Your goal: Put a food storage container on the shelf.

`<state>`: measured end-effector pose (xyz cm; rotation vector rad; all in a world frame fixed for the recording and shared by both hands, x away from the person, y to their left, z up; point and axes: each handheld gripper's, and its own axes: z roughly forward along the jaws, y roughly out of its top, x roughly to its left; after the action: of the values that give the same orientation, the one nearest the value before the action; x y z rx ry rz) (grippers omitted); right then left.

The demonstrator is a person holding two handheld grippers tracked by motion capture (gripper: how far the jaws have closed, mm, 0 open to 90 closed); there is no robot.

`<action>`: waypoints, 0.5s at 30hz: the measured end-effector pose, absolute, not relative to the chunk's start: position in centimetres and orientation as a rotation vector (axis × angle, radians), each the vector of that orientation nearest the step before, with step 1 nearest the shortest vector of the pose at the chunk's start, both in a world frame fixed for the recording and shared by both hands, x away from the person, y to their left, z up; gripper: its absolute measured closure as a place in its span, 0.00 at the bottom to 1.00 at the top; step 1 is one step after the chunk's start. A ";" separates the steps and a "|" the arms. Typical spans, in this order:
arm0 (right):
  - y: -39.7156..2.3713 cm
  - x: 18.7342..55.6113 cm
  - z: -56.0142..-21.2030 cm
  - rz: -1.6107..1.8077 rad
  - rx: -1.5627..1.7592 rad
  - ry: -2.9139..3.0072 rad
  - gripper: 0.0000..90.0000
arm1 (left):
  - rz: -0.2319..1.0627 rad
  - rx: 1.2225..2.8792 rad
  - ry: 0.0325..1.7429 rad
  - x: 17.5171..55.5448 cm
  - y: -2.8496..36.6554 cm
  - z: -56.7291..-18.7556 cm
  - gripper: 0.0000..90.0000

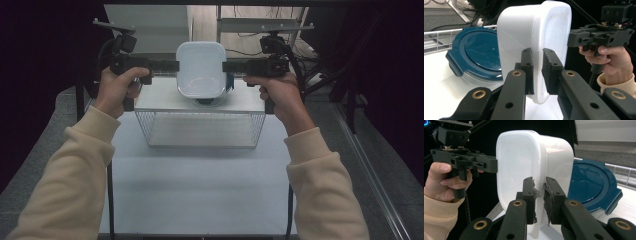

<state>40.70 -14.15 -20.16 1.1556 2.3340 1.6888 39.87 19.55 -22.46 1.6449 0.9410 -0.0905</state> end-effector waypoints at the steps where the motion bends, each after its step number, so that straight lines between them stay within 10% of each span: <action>1: -14.2 40.9 -20.1 1.687 1.161 2.333 0.88 | -0.093 1.645 0.941 40.1 19.5 -22.4 0.89; 15: -14.8 45.1 -21.6 1.662 1.318 2.353 0.88 | -0.184 1.620 1.014 44.5 18.8 -24.1 0.89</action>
<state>45.12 -14.81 -21.58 1.3177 2.3531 1.6617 44.48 18.76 -24.12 1.6199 1.0141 -0.1845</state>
